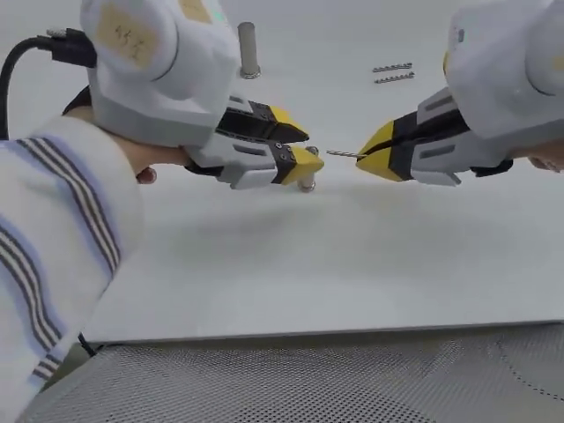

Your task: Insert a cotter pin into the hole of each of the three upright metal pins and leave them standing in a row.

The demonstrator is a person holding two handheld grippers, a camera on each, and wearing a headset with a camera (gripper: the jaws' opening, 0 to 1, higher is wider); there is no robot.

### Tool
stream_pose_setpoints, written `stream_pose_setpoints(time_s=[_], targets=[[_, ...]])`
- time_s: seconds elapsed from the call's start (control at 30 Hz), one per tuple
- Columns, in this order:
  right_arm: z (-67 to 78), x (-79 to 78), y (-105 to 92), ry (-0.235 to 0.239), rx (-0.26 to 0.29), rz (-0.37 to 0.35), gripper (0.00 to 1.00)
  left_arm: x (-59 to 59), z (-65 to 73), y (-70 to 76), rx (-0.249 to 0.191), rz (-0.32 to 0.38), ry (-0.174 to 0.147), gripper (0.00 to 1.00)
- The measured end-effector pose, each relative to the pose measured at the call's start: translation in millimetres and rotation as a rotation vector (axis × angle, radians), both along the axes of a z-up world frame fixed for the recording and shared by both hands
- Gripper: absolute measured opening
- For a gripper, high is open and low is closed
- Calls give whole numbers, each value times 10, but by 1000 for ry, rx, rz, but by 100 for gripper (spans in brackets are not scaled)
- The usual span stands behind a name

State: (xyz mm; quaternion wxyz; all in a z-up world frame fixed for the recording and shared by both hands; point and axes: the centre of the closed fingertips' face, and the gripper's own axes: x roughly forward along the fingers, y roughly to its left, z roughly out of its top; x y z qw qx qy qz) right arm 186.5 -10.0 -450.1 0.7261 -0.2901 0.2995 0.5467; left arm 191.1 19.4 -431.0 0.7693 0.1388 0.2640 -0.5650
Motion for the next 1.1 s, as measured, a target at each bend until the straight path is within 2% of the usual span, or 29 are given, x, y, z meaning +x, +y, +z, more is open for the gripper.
stream_pose_setpoints(time_s=[0.27,0.33,0.57,0.83,0.93,1.07,1.1], targets=[[-12,-3,59,6,0,24,0,11,-45,1,11,-8,4,6],[-11,-12,77,6,5,30,0,12,-46,3,8,-9,11,6],[6,-20,154,9,22,38,0,13,-52,-5,12,-34,-12,6],[8,-5,284,13,41,59,0,-2,-50,-10,18,-40,-13,6],[6,1,321,13,47,71,0,-29,-33,-30,15,-30,-1,6],[-18,26,353,-8,50,89,0,-35,-31,-40,19,-29,-3,6],[-24,48,344,-25,46,83,4,-36,-32,-40,19,-30,-2,6]])
